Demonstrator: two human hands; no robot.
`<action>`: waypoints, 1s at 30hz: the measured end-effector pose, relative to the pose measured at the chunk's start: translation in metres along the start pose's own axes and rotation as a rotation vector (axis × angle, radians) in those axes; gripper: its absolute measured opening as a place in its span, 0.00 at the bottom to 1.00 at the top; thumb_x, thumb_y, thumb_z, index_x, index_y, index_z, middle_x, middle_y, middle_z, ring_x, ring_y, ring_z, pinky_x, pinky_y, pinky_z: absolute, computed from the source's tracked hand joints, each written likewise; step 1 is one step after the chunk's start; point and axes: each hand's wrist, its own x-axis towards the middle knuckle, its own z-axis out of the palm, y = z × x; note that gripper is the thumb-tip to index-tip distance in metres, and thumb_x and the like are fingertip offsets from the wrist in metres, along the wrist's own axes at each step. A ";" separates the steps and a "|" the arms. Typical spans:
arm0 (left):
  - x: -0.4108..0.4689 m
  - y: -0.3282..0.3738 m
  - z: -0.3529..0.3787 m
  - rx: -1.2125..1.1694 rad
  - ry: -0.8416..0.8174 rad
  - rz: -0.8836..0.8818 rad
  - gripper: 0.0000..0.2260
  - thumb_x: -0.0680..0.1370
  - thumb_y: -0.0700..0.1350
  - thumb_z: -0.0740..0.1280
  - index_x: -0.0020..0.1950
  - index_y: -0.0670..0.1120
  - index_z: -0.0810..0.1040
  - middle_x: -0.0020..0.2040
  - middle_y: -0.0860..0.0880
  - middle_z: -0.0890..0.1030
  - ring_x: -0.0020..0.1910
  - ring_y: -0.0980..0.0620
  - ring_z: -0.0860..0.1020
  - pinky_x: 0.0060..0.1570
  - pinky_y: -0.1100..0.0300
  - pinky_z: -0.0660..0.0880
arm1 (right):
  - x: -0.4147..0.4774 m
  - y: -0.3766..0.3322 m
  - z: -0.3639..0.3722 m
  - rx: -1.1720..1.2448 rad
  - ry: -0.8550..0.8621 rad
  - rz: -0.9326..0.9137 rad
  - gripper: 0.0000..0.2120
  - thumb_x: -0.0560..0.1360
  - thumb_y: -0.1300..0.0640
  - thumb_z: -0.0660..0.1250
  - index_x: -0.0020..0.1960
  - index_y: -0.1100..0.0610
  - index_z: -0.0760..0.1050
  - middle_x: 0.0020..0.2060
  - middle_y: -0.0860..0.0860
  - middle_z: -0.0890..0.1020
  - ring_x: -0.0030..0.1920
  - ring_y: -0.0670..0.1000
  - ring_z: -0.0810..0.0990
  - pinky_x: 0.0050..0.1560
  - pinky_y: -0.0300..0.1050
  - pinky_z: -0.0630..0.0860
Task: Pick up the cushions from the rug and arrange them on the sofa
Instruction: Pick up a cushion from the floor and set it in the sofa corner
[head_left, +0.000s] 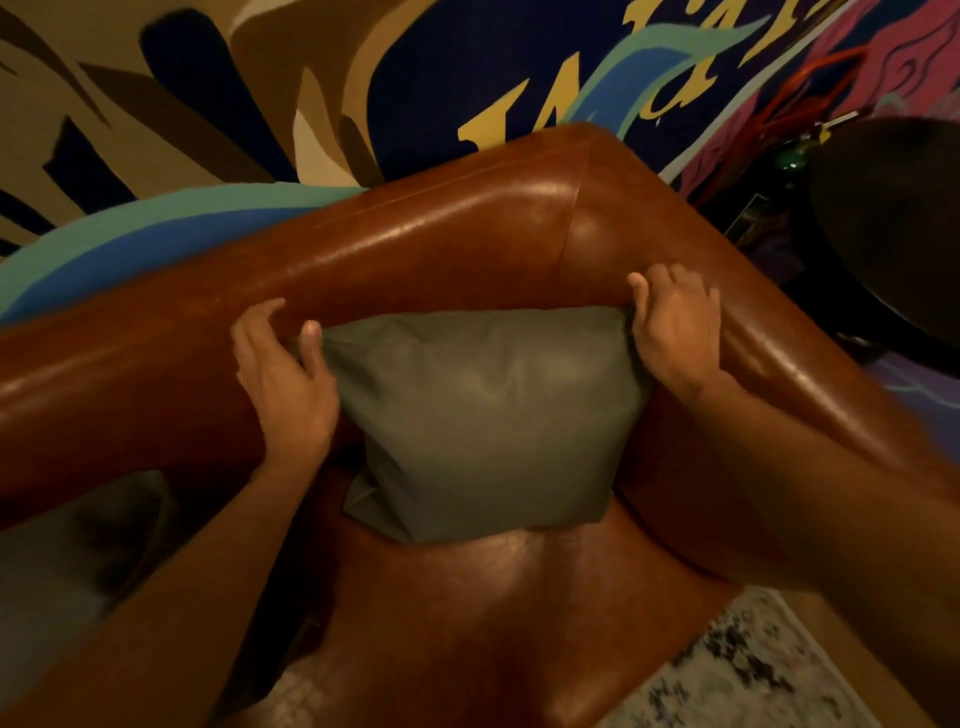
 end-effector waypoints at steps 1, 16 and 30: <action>-0.022 0.008 0.000 0.064 0.022 0.128 0.19 0.85 0.51 0.60 0.74 0.44 0.68 0.74 0.44 0.70 0.76 0.46 0.67 0.74 0.51 0.61 | -0.018 -0.011 -0.004 0.060 0.066 0.041 0.21 0.87 0.44 0.50 0.61 0.57 0.75 0.59 0.58 0.79 0.61 0.62 0.78 0.63 0.60 0.71; -0.088 0.010 0.120 0.650 -0.291 0.809 0.31 0.83 0.48 0.51 0.84 0.40 0.46 0.84 0.41 0.51 0.84 0.43 0.48 0.80 0.39 0.41 | -0.093 -0.112 0.070 0.072 -0.098 -0.392 0.30 0.83 0.51 0.51 0.84 0.60 0.58 0.84 0.56 0.60 0.85 0.58 0.55 0.84 0.64 0.48; -0.037 -0.026 0.107 0.592 -0.206 0.624 0.34 0.83 0.60 0.51 0.84 0.43 0.50 0.85 0.43 0.51 0.84 0.45 0.46 0.80 0.40 0.41 | -0.071 -0.056 0.086 -0.026 0.003 -0.245 0.31 0.85 0.40 0.49 0.84 0.53 0.59 0.84 0.54 0.60 0.84 0.61 0.55 0.83 0.67 0.47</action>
